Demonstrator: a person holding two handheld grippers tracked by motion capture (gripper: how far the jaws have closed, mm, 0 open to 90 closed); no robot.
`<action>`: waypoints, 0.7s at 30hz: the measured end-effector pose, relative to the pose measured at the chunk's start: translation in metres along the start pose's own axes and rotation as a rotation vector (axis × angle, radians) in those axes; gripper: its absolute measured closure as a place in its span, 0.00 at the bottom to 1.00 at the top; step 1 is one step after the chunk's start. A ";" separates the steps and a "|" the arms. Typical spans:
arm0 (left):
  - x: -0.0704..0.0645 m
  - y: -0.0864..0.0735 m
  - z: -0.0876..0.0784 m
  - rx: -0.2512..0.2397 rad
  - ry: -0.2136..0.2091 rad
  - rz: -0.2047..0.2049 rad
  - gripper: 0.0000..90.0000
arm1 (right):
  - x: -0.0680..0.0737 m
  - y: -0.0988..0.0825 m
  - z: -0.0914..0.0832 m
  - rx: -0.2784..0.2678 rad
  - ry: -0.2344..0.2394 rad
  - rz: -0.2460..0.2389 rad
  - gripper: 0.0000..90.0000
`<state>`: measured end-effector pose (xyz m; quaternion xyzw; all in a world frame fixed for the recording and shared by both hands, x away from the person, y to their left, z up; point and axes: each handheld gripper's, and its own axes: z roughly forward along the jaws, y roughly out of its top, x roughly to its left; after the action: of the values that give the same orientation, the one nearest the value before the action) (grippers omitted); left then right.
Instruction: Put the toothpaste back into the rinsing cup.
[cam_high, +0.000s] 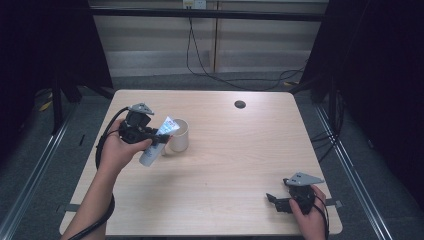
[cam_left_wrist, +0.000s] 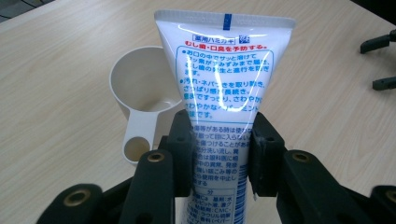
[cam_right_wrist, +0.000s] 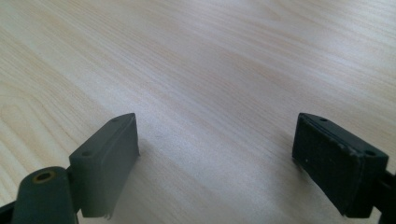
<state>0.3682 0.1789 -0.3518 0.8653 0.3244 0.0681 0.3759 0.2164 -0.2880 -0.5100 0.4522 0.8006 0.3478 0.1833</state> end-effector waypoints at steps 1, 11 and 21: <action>0.001 0.000 -0.001 -0.003 0.003 0.001 0.75 | 0.000 0.000 0.000 0.000 -0.001 -0.001 0.15; 0.003 0.007 -0.004 -0.046 0.040 -0.026 0.75 | 0.000 0.000 0.000 -0.001 0.000 -0.001 0.15; 0.004 0.016 -0.005 -0.077 0.068 -0.046 0.74 | 0.000 0.000 0.000 -0.001 0.000 -0.001 0.15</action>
<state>0.3775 0.1766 -0.3374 0.8398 0.3538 0.1014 0.3992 0.2165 -0.2881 -0.5101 0.4519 0.8005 0.3481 0.1839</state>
